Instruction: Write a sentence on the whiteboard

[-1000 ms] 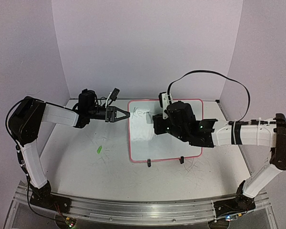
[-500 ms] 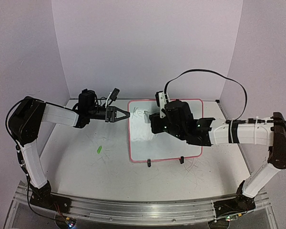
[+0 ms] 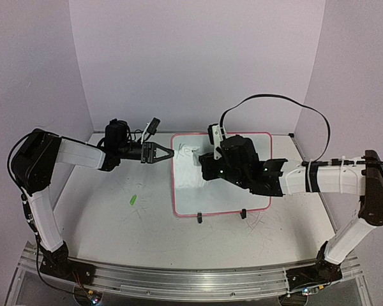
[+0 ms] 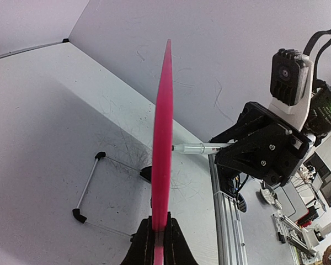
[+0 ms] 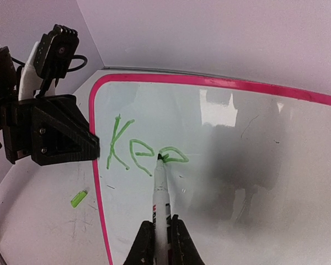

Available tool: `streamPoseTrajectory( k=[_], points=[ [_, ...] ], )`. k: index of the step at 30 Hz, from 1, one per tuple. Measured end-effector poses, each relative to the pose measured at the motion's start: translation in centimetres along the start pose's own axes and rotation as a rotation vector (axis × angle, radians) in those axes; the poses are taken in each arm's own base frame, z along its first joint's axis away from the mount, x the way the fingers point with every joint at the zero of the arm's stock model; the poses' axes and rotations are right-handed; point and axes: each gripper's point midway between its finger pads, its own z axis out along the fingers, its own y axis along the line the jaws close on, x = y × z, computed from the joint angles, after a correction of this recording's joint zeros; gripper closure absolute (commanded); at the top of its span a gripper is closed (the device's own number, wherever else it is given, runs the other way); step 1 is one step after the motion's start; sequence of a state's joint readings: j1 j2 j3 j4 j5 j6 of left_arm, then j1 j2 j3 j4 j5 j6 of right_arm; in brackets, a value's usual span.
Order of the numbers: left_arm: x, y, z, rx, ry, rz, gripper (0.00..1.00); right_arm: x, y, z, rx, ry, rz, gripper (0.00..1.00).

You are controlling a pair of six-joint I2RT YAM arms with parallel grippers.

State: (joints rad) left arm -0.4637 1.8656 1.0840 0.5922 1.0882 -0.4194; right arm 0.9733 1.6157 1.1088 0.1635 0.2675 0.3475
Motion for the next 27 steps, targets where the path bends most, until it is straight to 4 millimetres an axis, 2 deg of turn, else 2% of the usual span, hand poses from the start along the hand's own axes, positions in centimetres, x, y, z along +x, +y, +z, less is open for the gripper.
streamPoseTrajectory(
  k=[27],
  points=[
    [0.0,0.0,0.0,0.0,0.0,0.0,1.0,1.1,-1.0,-0.9,0.027,0.026,0.006,1.0]
  ],
)
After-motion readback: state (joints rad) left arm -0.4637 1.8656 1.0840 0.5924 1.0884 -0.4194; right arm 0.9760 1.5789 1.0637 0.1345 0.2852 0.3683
